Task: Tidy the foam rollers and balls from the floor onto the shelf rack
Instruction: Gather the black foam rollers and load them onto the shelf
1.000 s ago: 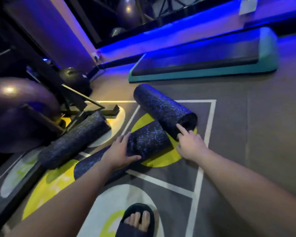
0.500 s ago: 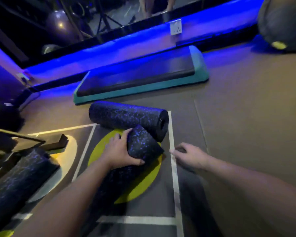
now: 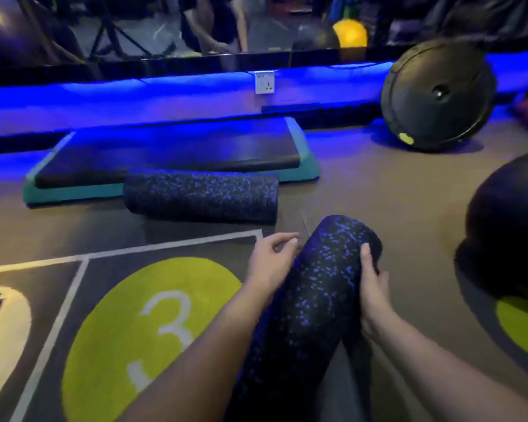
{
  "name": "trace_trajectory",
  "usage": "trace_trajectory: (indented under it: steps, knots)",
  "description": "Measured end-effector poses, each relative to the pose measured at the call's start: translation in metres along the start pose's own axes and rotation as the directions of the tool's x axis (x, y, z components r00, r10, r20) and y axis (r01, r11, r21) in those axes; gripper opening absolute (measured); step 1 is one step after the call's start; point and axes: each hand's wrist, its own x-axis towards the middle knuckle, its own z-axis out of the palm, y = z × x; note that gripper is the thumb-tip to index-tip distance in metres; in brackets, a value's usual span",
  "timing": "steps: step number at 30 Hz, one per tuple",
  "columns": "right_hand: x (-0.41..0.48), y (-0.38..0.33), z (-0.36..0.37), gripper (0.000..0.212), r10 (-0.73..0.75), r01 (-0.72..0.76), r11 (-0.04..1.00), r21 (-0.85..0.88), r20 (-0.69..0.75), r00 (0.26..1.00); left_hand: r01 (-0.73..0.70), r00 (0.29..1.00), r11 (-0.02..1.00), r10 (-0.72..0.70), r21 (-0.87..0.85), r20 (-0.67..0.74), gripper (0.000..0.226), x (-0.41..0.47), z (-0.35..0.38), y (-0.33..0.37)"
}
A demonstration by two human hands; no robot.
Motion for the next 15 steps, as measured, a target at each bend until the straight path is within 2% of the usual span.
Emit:
trace_trajectory:
  steps: [2,3,4,6,8,10,11,12,13,15]
  knots:
    - [0.006,-0.001,-0.001,0.112,-0.069,0.067,0.996,-0.063,-0.028,0.997,0.021,1.0,0.974,-0.016,0.225,-0.025,0.026,0.003,0.01,-0.012]
    - [0.007,0.0,0.0,0.112,-0.076,0.073,0.993,-0.097,-0.029,0.997,0.066,0.997,0.93,-0.072,0.362,0.003,0.038,0.002,0.011,-0.019]
    - [0.005,0.003,0.001,0.104,-0.085,0.085,0.988,-0.127,0.0,0.996,0.13,0.987,0.883,-0.158,0.451,0.026,0.051,0.0,0.009,-0.024]
    - [0.002,0.008,0.001,0.087,-0.051,0.065,0.975,-0.212,0.07,0.996,0.293,0.936,0.815,-0.351,0.501,0.024,0.08,-0.001,0.003,-0.032]
    - [-0.01,0.01,-0.004,0.092,0.153,-0.089,0.945,-0.315,0.185,0.971,0.386,0.893,0.781,-0.449,0.49,0.012,0.111,0.003,0.002,-0.028]
    - [-0.028,0.017,-0.016,0.099,0.387,-0.236,0.874,-0.425,0.313,0.868,0.409,0.887,0.798,-0.461,0.443,0.012,0.132,0.009,0.009,-0.027]
    - [-0.037,0.022,-0.023,0.094,0.421,-0.246,0.856,-0.454,0.336,0.843,0.413,0.891,0.82,-0.454,0.396,0.012,0.134,0.013,0.015,-0.029]
    - [-0.046,0.029,-0.031,0.089,0.395,-0.224,0.863,-0.452,0.327,0.859,0.41,0.897,0.846,-0.441,0.341,0.015,0.132,0.013,0.023,-0.028]
    - [-0.054,0.032,-0.038,0.089,0.343,-0.213,0.894,-0.395,0.295,0.892,0.396,0.907,0.873,-0.421,0.283,0.029,0.125,0.011,0.033,-0.025]
    - [-0.051,0.033,-0.055,0.103,0.227,-0.18,0.961,-0.212,0.227,0.947,0.319,0.937,0.931,-0.338,0.179,0.088,0.1,0.004,0.055,-0.011]
